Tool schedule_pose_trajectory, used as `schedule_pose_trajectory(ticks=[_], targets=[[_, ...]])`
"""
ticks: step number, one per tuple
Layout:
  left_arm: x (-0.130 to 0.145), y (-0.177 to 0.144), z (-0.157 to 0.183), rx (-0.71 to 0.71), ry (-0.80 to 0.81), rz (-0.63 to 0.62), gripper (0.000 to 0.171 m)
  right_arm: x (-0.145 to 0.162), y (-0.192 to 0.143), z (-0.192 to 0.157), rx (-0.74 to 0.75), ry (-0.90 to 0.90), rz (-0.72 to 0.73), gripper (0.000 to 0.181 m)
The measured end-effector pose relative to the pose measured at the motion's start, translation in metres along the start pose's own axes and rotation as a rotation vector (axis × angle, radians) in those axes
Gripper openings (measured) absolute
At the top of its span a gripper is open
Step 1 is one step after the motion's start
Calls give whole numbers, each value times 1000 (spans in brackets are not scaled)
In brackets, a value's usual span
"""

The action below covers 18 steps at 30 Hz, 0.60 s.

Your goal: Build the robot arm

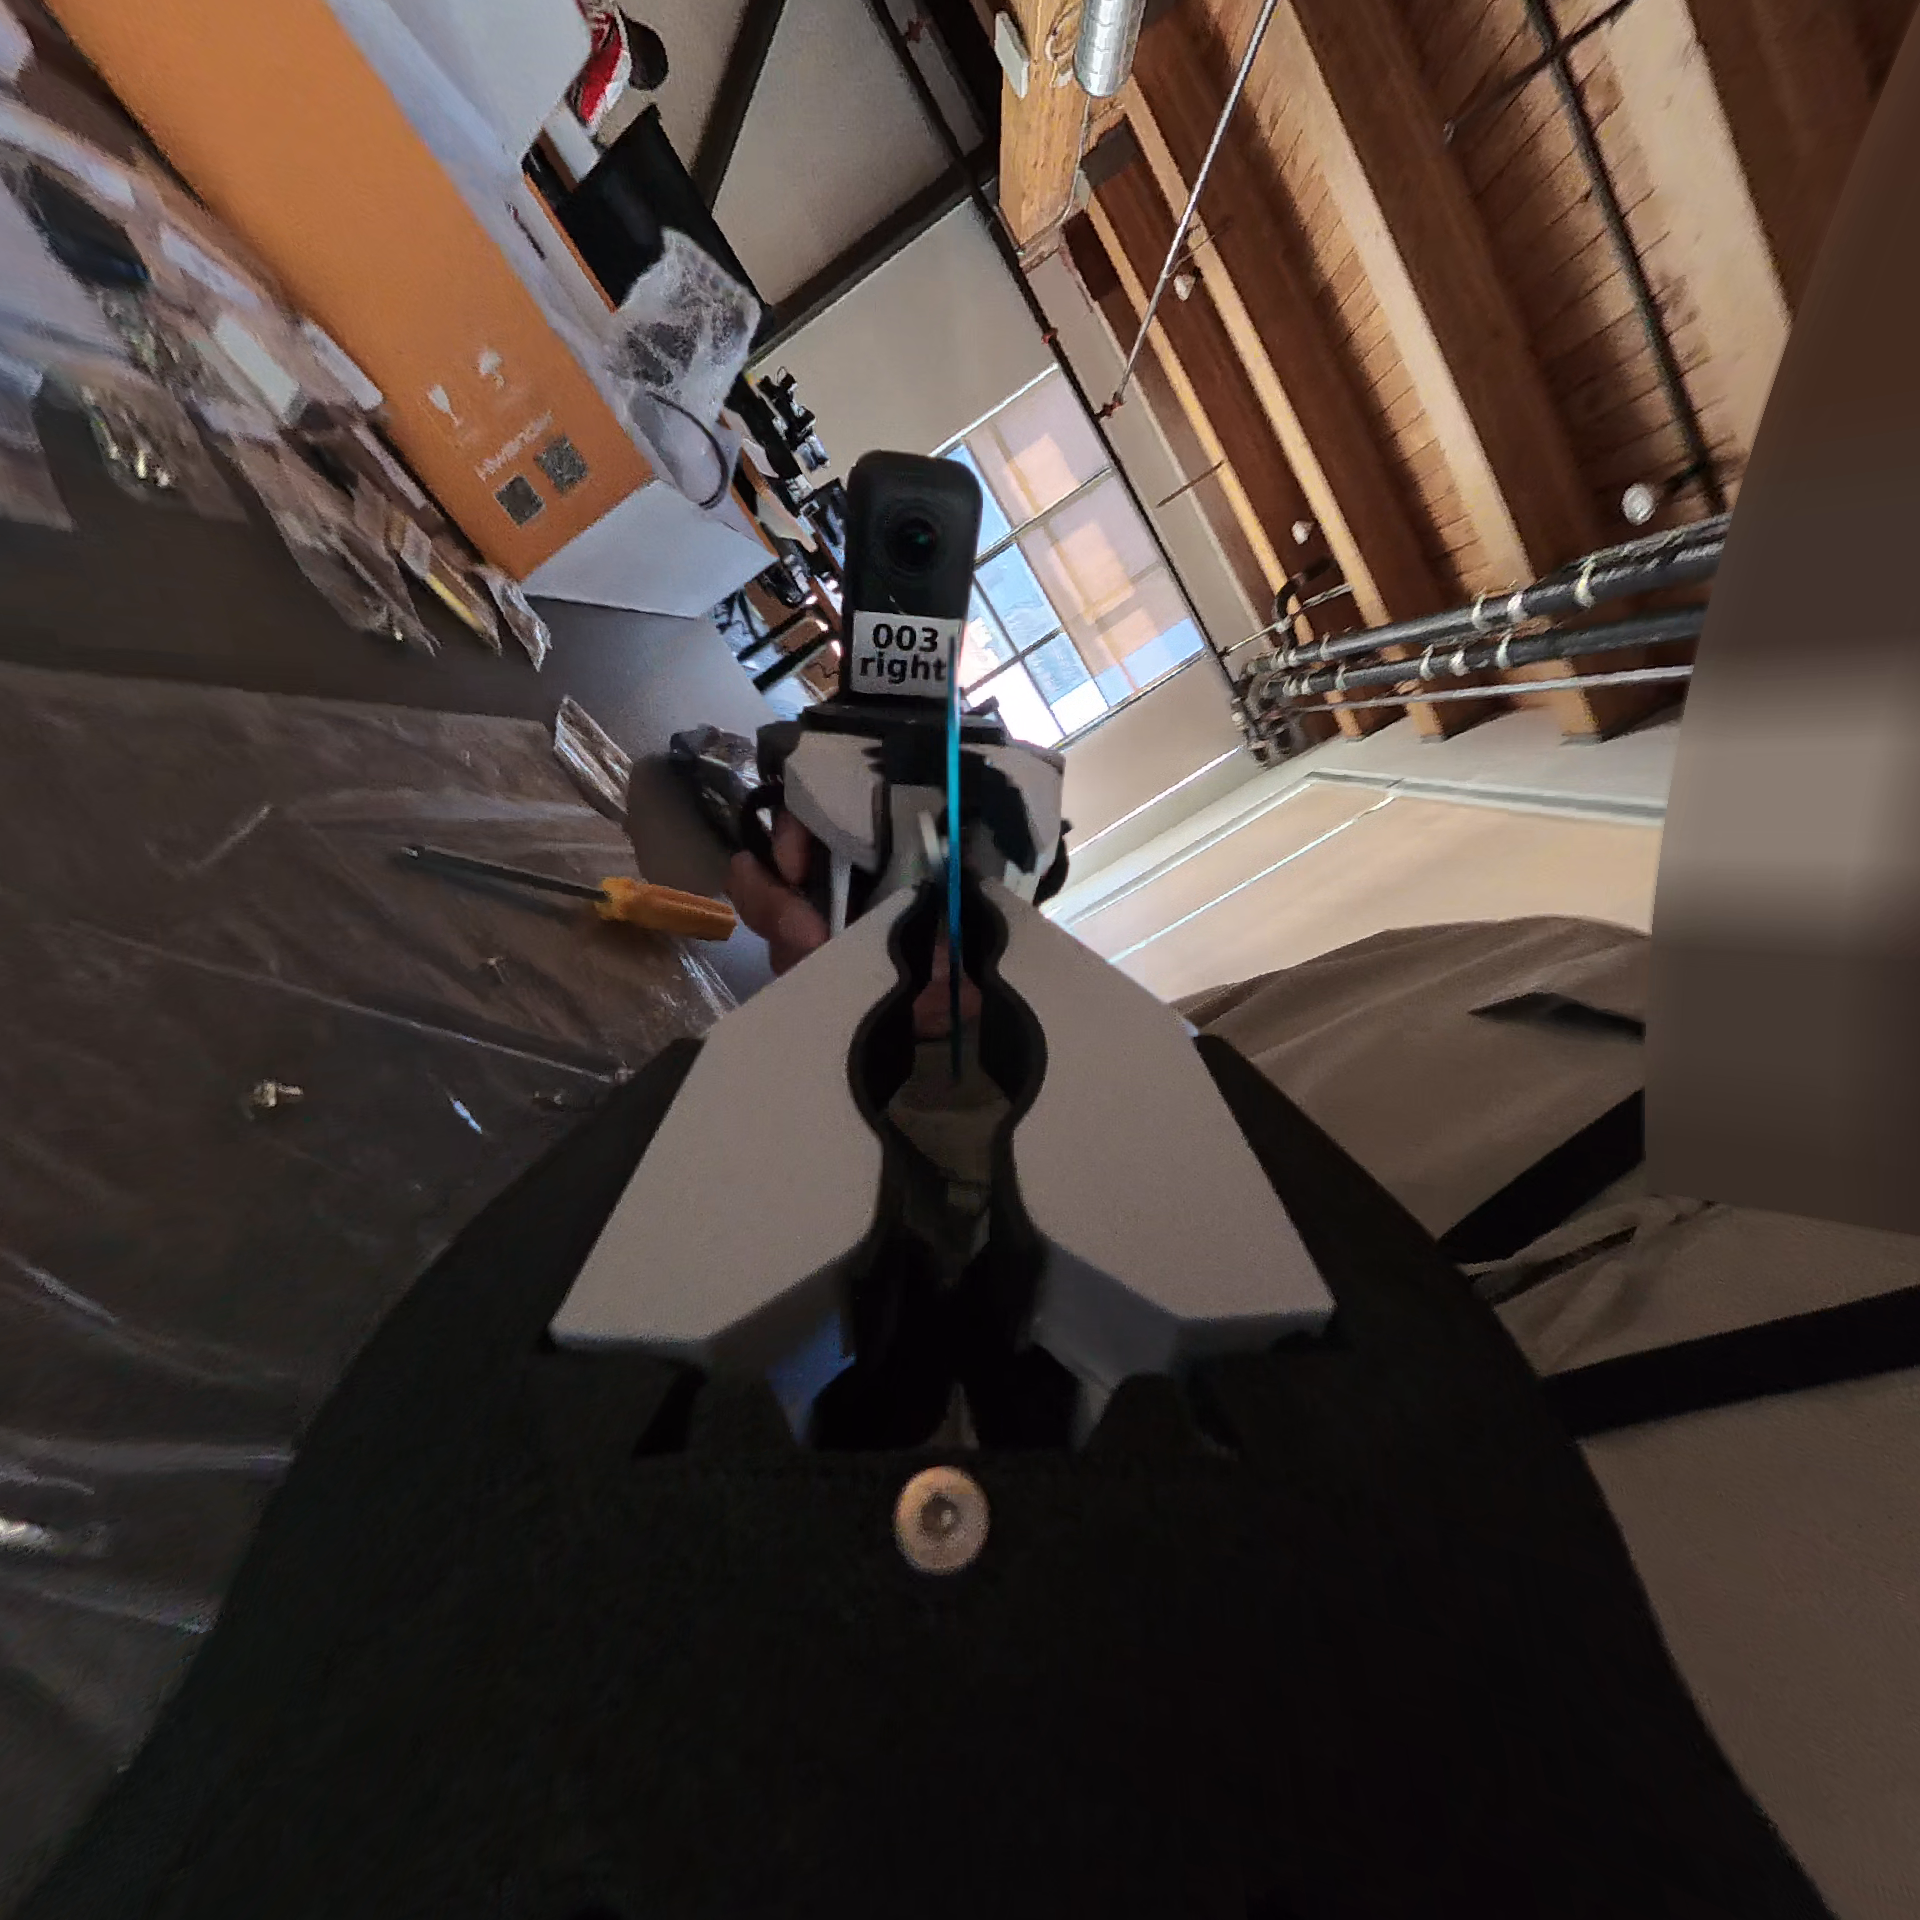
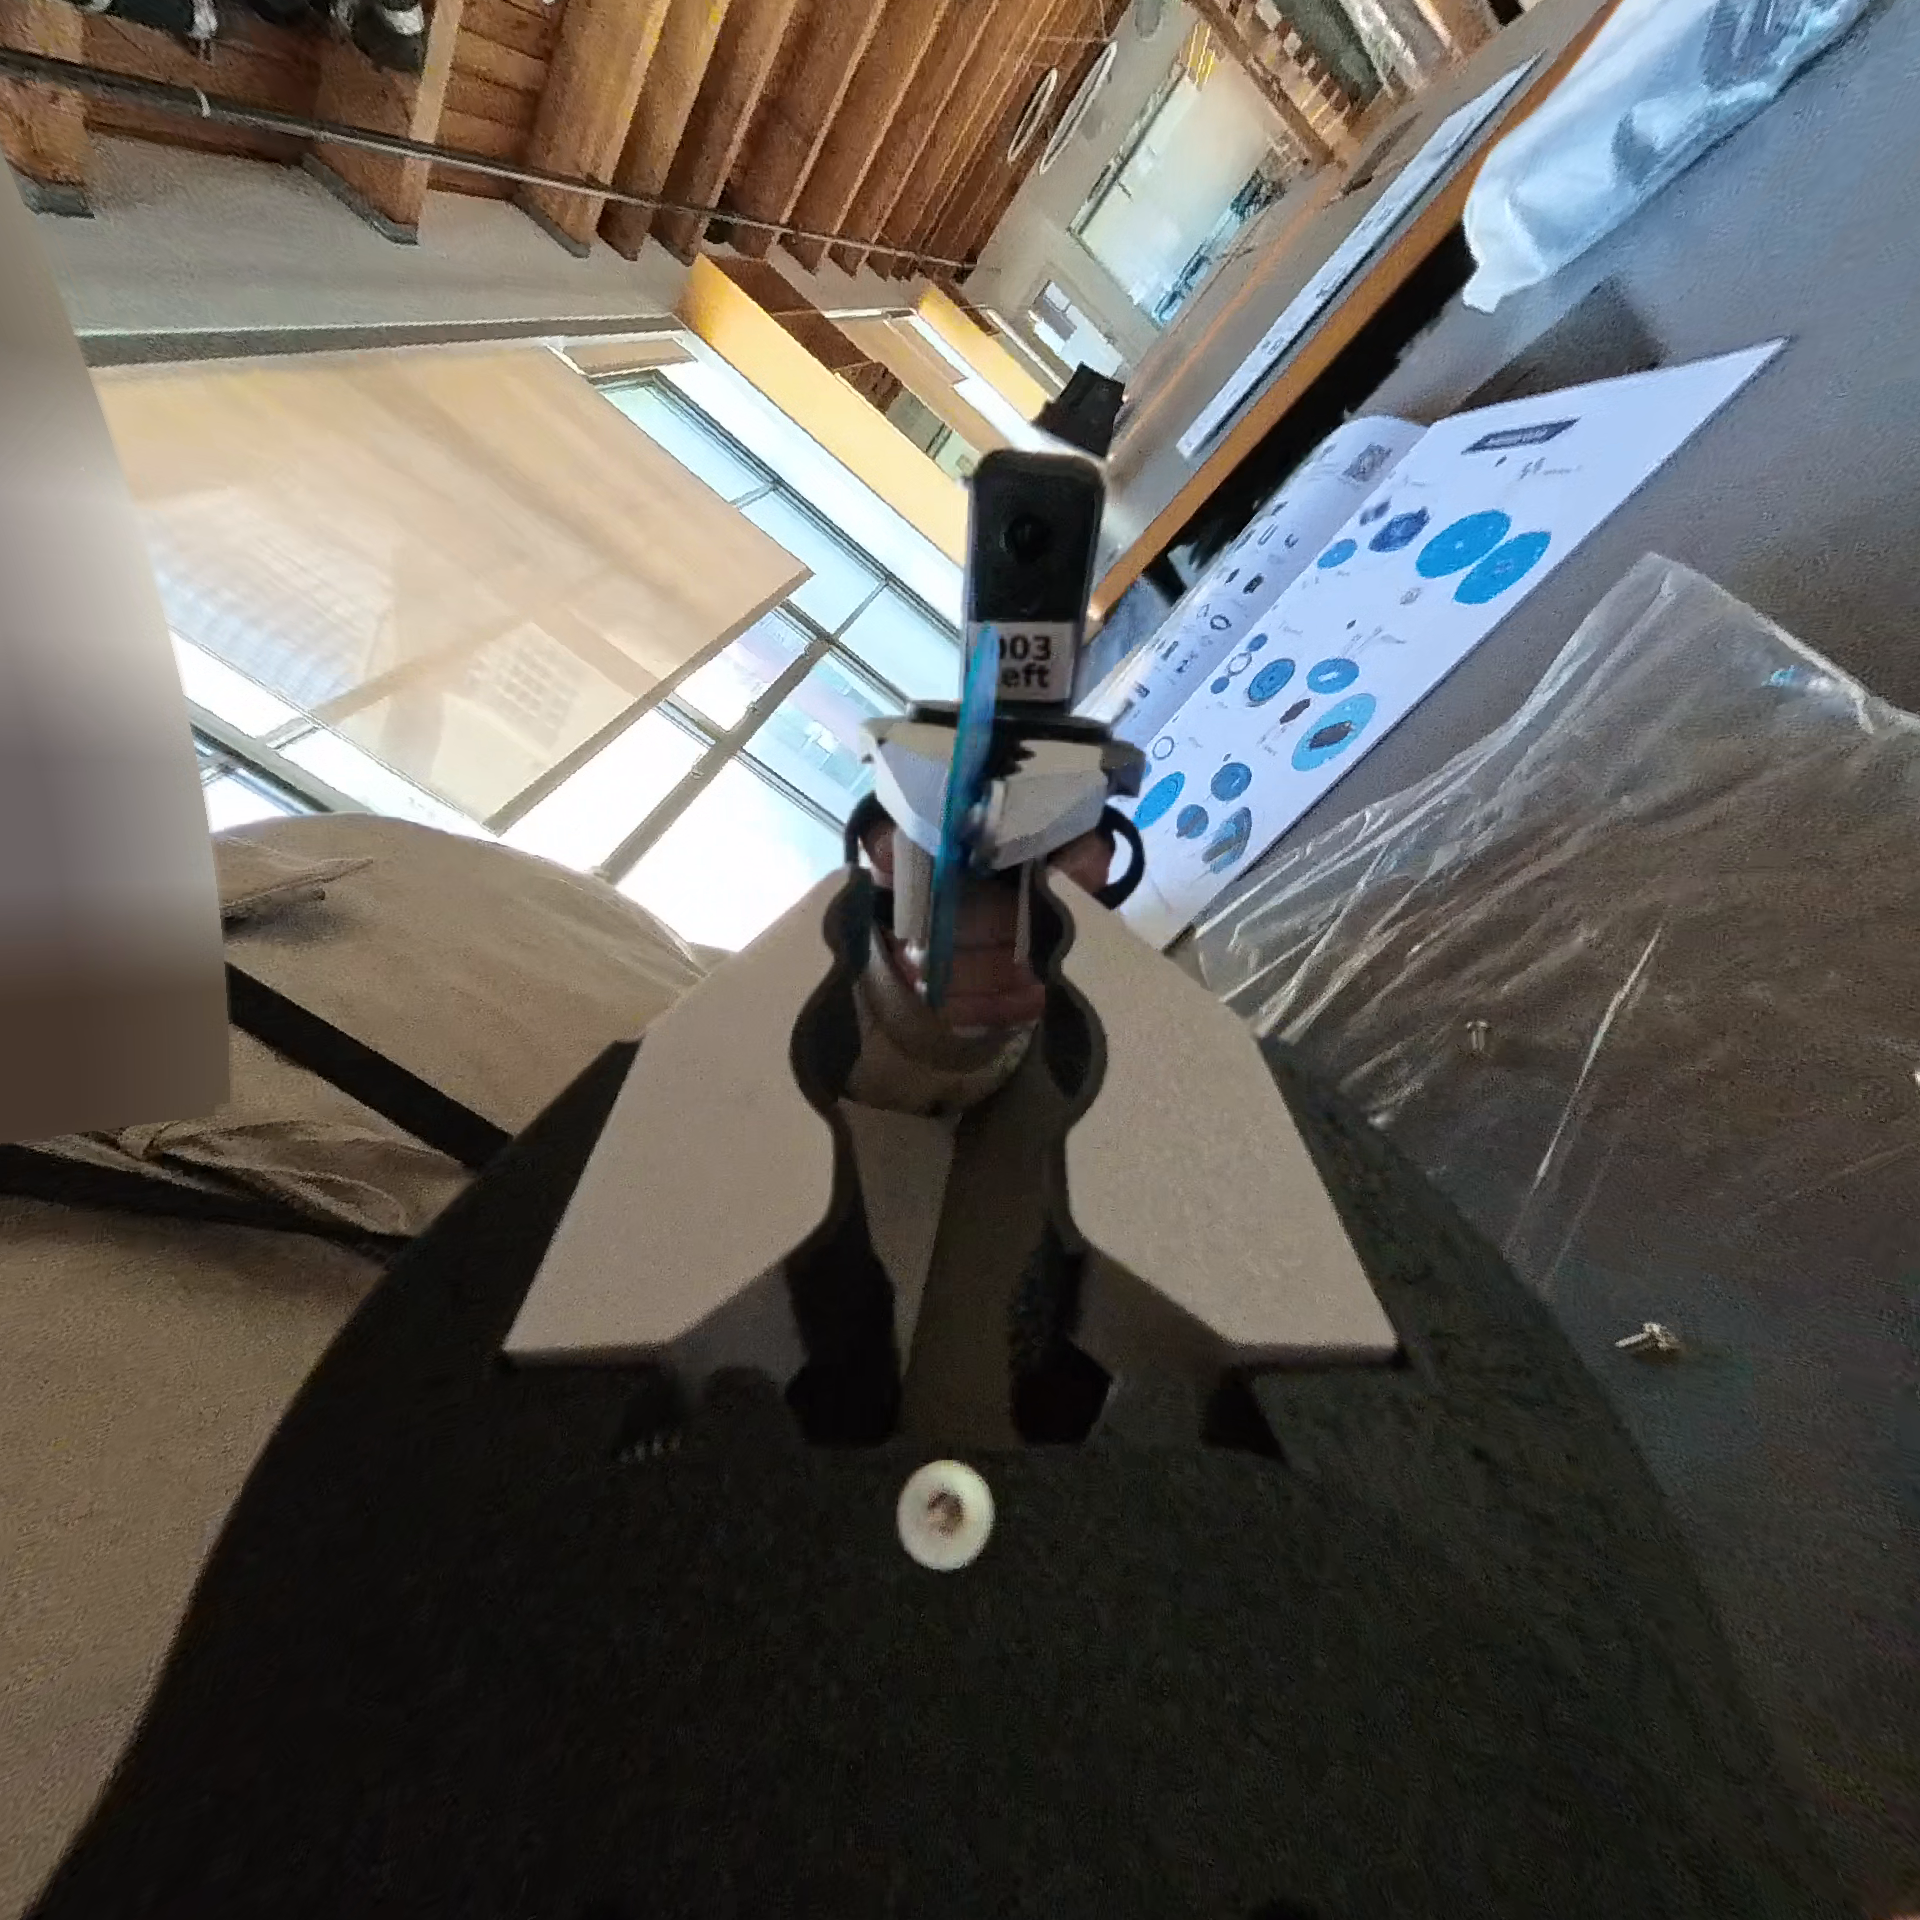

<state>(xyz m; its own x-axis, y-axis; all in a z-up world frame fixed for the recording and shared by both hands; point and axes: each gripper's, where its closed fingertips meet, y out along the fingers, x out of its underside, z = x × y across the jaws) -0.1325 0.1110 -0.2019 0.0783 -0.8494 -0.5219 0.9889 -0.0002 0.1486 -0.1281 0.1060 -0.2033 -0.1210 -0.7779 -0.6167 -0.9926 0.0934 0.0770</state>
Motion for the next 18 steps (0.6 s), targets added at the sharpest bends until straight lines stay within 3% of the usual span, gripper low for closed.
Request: schedule_pose_trajectory(ticks=[4, 8, 18], targets=[[9, 0, -8, 41, -125, 3, 4, 8, 8, 7, -29, 105, 18, 11], [15, -3, -19, -60, -100, -12, 8, 15, 7, 20, 14, 195, 18, 2], [21, -18, -10, -19, -155, 97, 13, 25, 18, 14, 11, 233, 3, 1]])
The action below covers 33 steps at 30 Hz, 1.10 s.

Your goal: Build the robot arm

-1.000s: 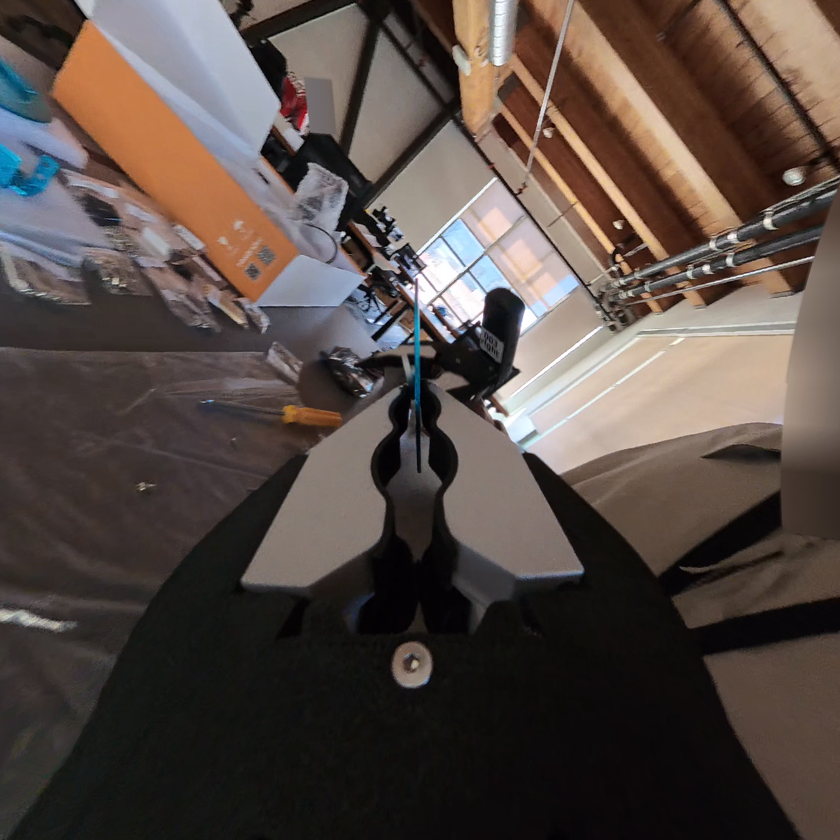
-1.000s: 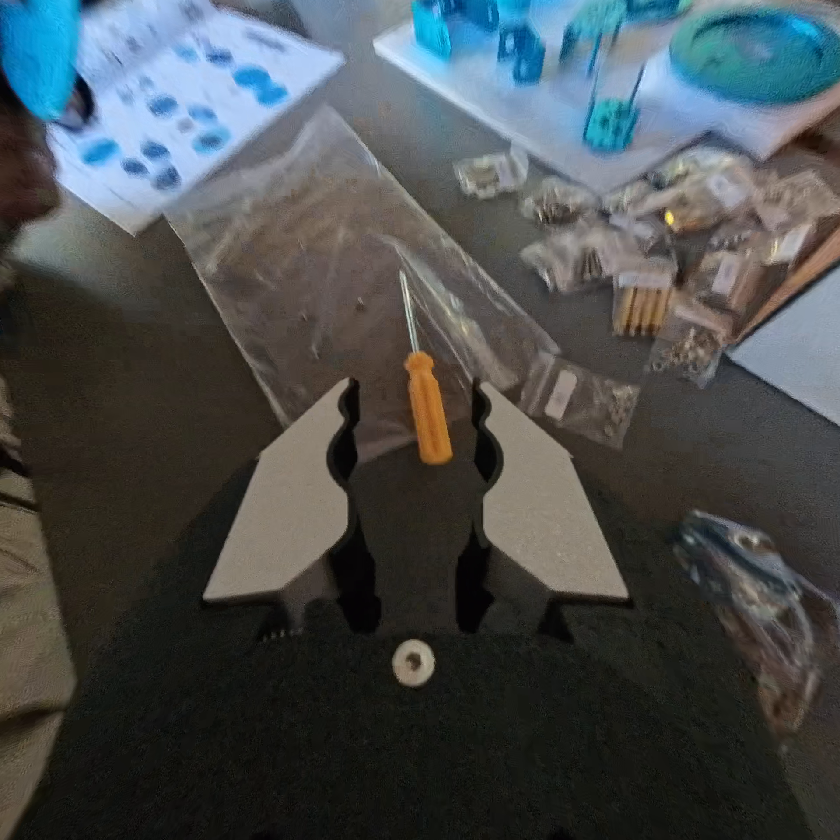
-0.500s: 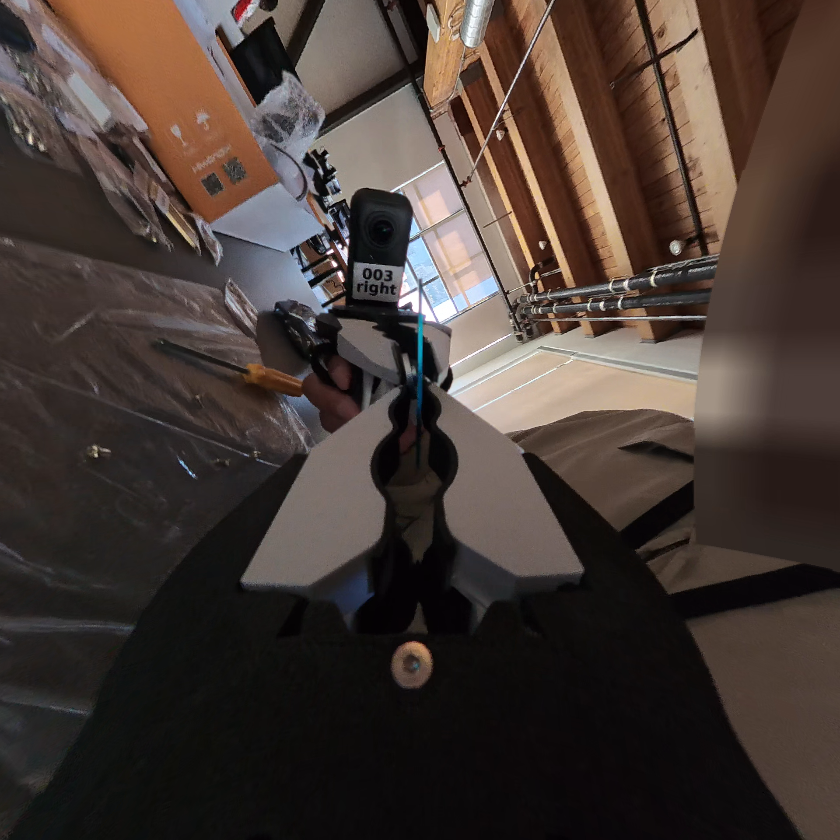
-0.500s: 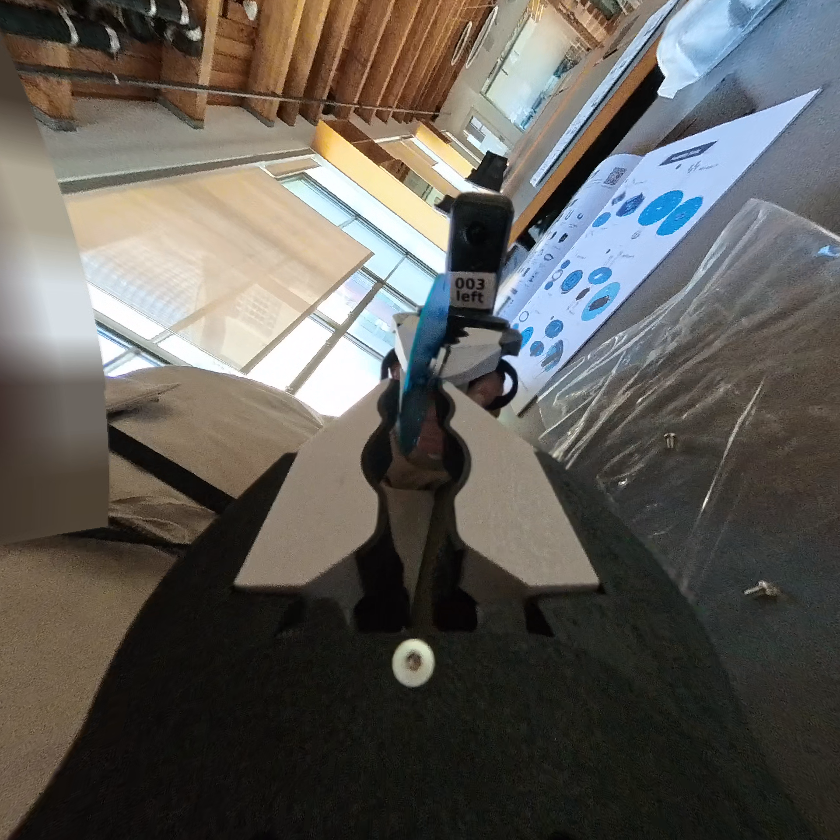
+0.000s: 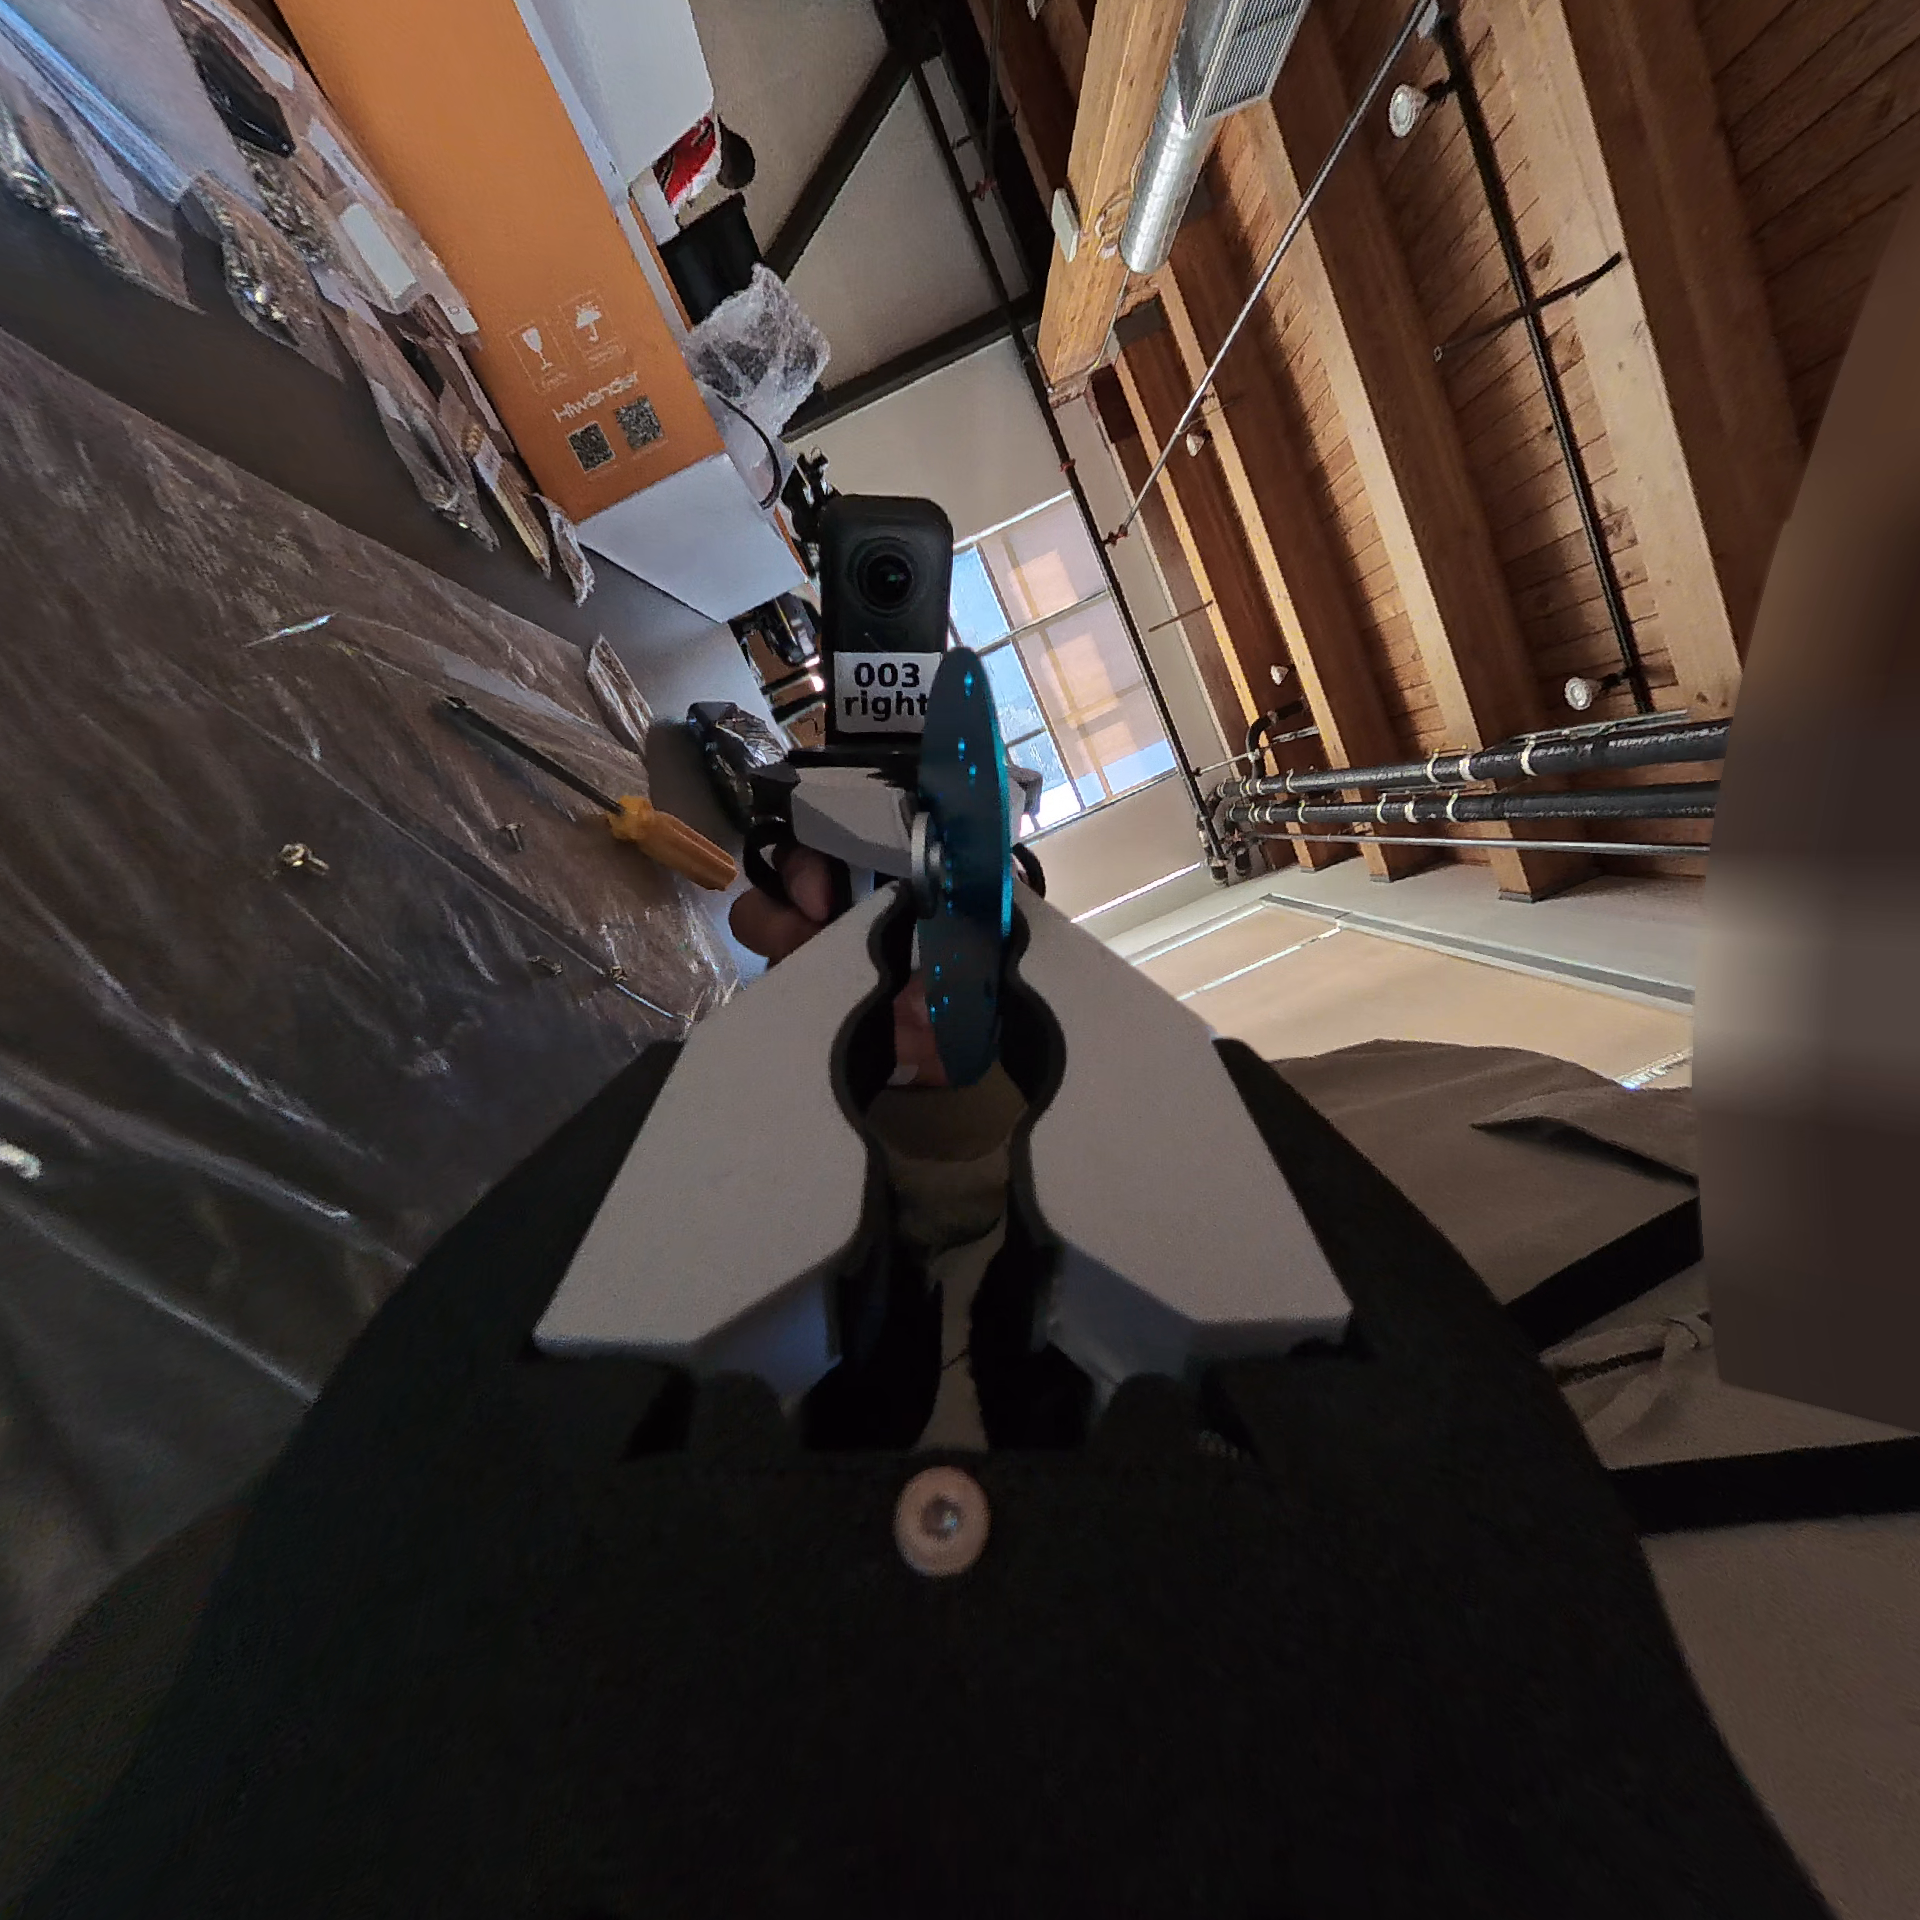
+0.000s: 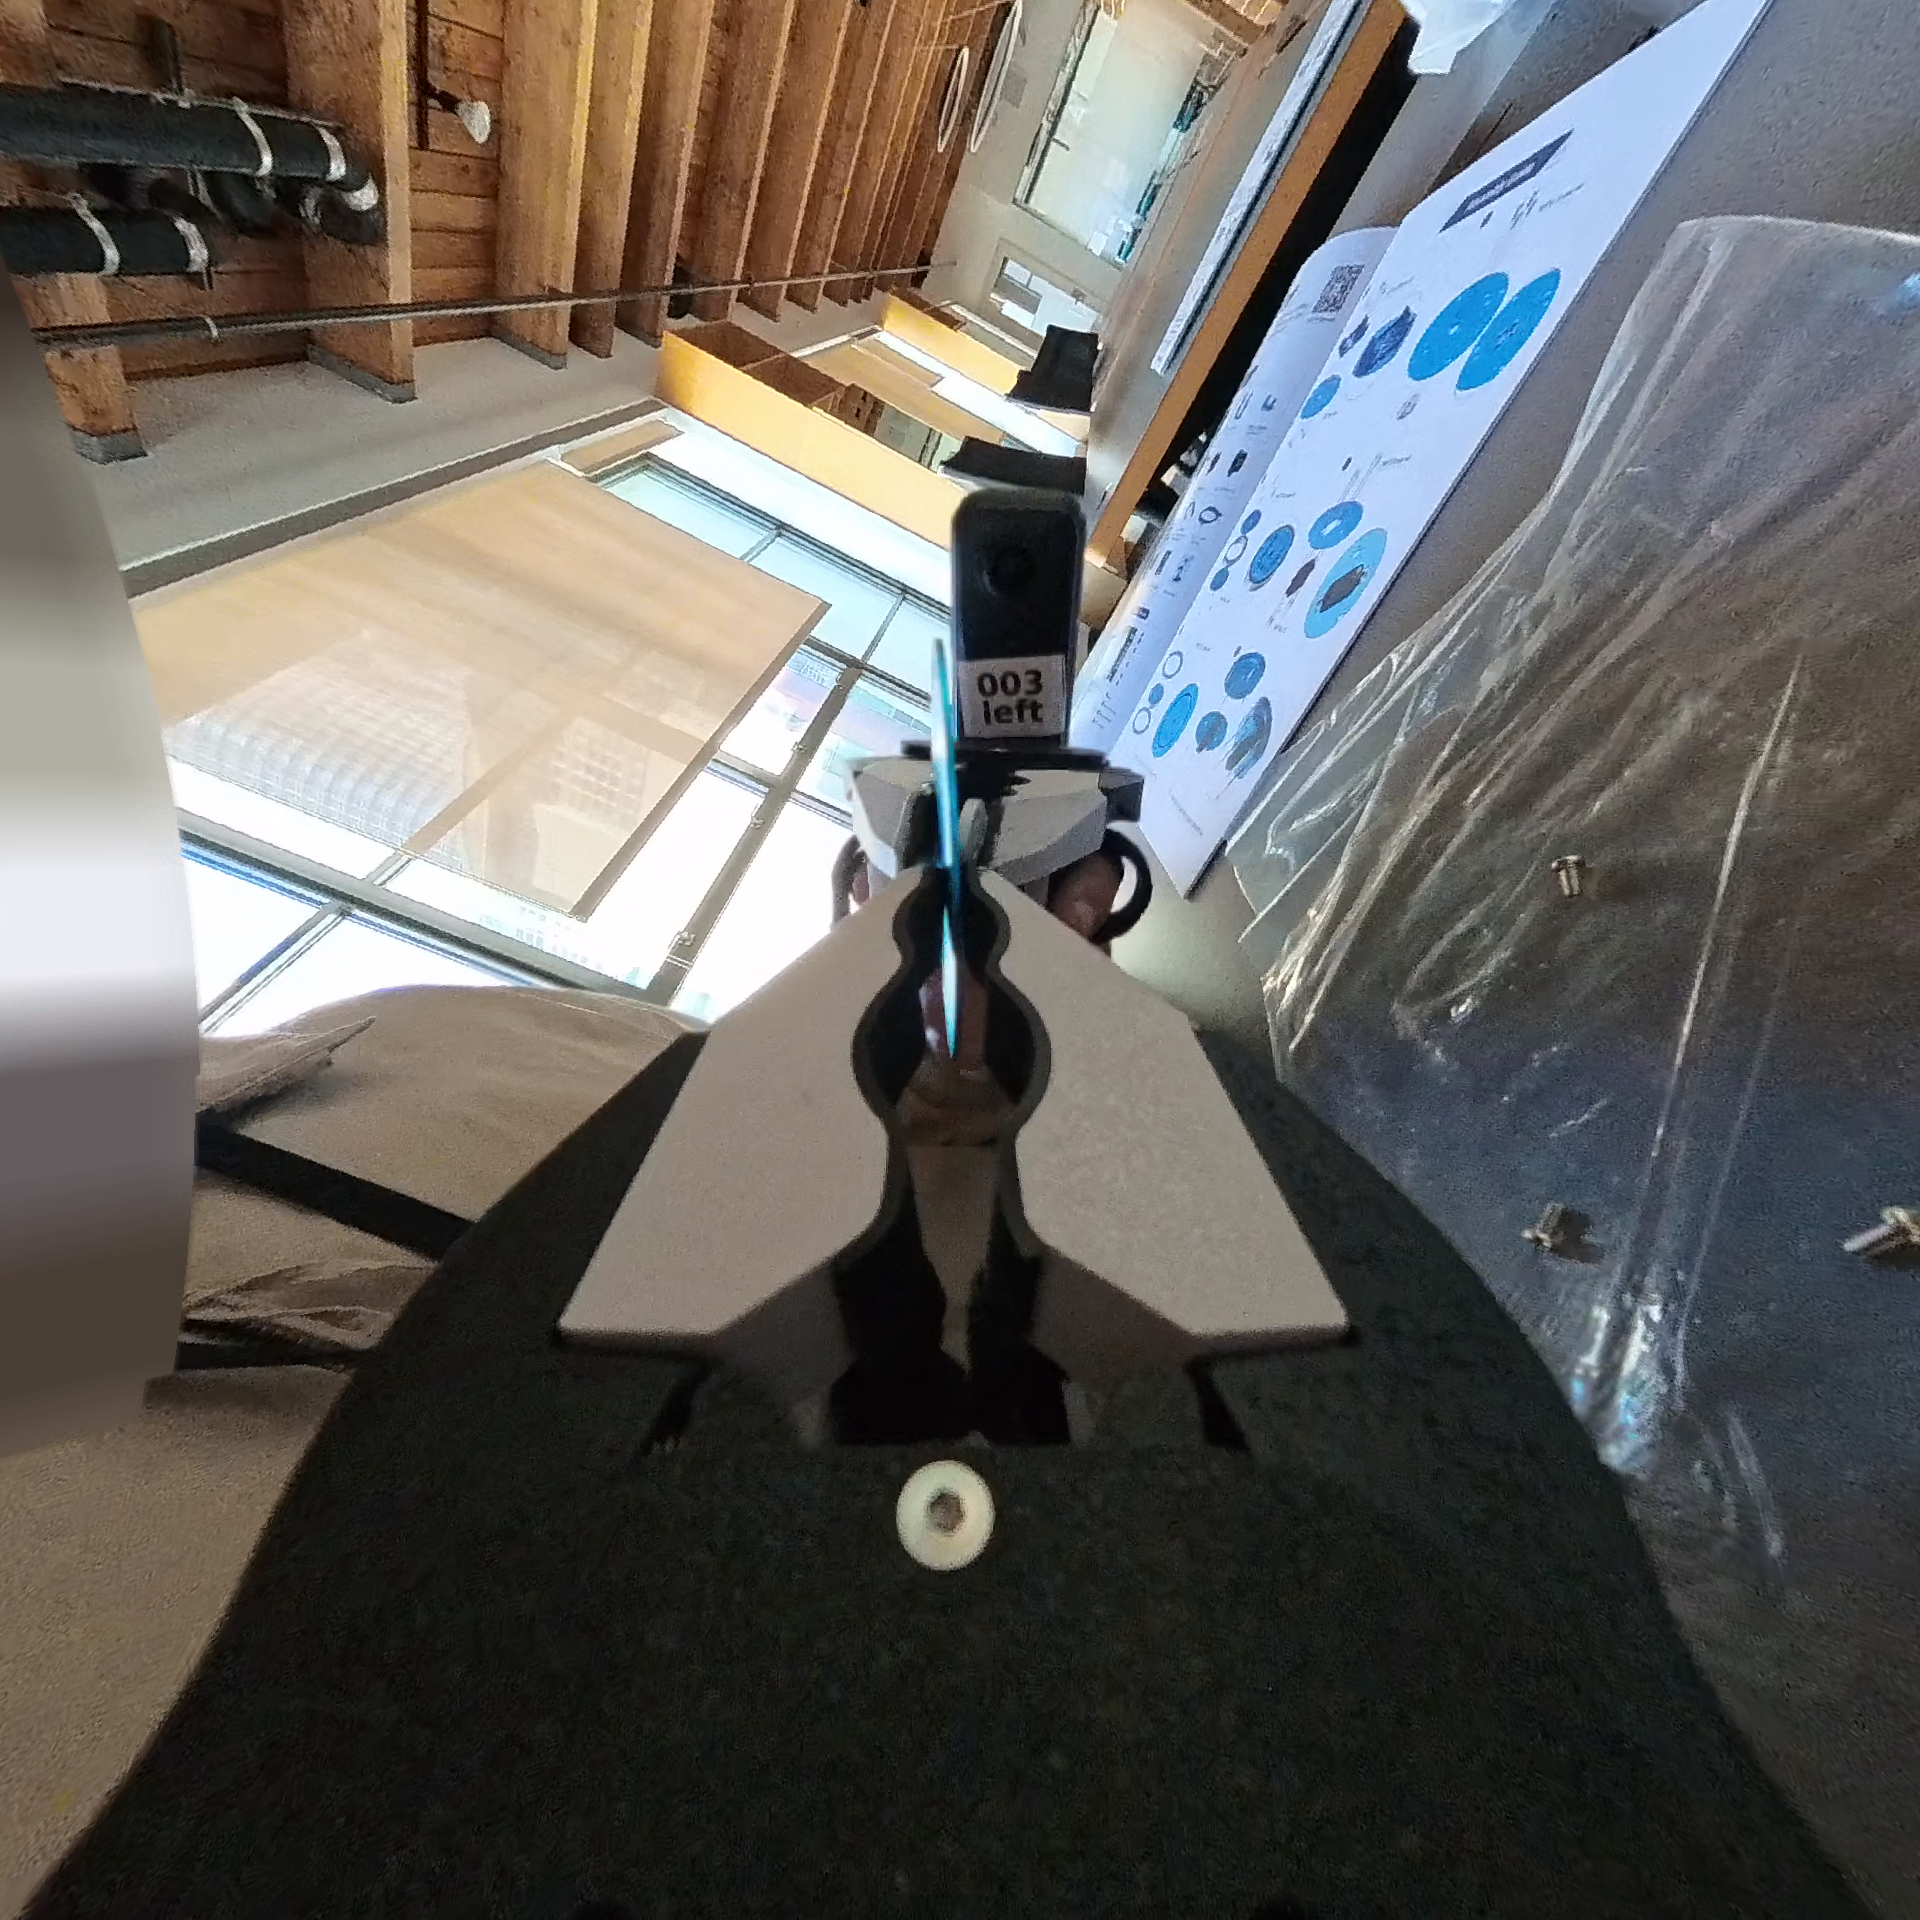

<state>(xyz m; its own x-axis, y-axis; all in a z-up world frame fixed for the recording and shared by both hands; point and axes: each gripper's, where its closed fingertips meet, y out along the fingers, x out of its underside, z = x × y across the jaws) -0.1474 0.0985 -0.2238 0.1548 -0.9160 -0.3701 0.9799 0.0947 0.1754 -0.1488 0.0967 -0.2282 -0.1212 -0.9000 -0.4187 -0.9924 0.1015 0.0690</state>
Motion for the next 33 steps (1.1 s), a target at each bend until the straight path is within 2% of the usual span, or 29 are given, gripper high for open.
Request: schedule_pose_trajectory(ticks=[3, 9, 14, 22, 26, 30, 33], targets=[[-3, -6, -2, -17, 3, 38, 13, 1, 1, 3, 6, 11, 10, 1], [0, -12, -9, -121, 89, 37, 5, 4, 4, 9, 32, -1, 12, 2], [-5, -13, 1, -88, 109, 49, 4, 0, 8, 2, 22, -70, 13, 5], [-1, -6, -3, -90, 138, 15, 7, -3, 1, 3, -17, -31, 39, 1], [0, -8, -9, -131, 181, -2, 5, 0, 1, 10, 45, -72, 4, 2], [-1, -6, -11, -121, 181, -20, 4, -4, -3, 14, 143, -239, -14, 5], [-2, -3, -5, -62, 192, -35, 4, -7, -4, 7, 101, -250, -15, 5]])
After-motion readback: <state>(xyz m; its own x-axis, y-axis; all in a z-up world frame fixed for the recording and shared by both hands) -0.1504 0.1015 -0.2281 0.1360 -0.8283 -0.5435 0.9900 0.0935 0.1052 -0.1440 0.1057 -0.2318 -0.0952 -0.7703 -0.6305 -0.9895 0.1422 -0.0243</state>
